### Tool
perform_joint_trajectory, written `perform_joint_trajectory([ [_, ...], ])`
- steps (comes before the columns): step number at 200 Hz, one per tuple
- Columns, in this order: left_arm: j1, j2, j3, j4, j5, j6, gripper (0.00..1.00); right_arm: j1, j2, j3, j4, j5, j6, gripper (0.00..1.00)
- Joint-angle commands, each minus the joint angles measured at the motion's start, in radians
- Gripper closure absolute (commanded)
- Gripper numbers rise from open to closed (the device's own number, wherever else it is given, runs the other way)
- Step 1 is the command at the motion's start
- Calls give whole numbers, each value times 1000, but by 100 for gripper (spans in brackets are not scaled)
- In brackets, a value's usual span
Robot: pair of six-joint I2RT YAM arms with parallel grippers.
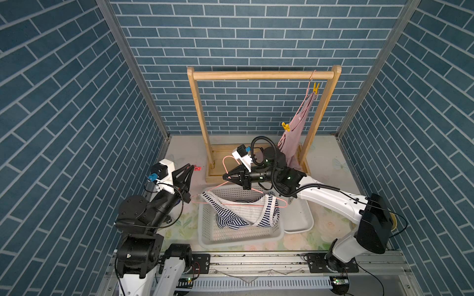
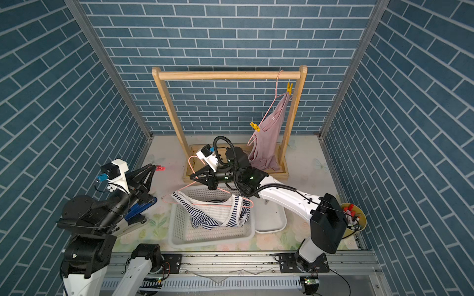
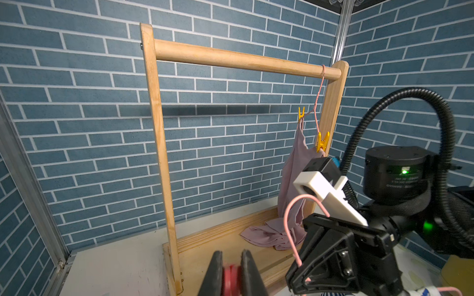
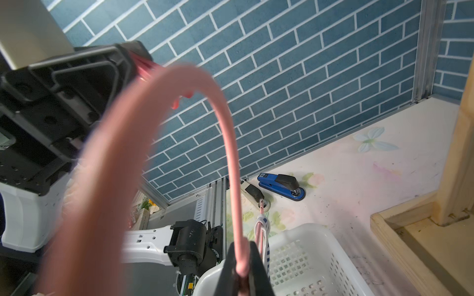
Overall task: Remove the clothespins securing tank tops to the hanger
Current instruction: Place the hanger in the basket.
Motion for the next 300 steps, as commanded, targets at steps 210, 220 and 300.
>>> perform_joint_trajectory([
  [210,-5,28,-64,54,61,-50,100,3,20,-227,-107,330,-44,66],
  [220,-6,30,-67,55,61,-50,100,2,14,-225,-143,357,-58,65],
  [300,-6,94,-52,72,227,-79,100,0,-180,-213,-261,378,-141,47],
])
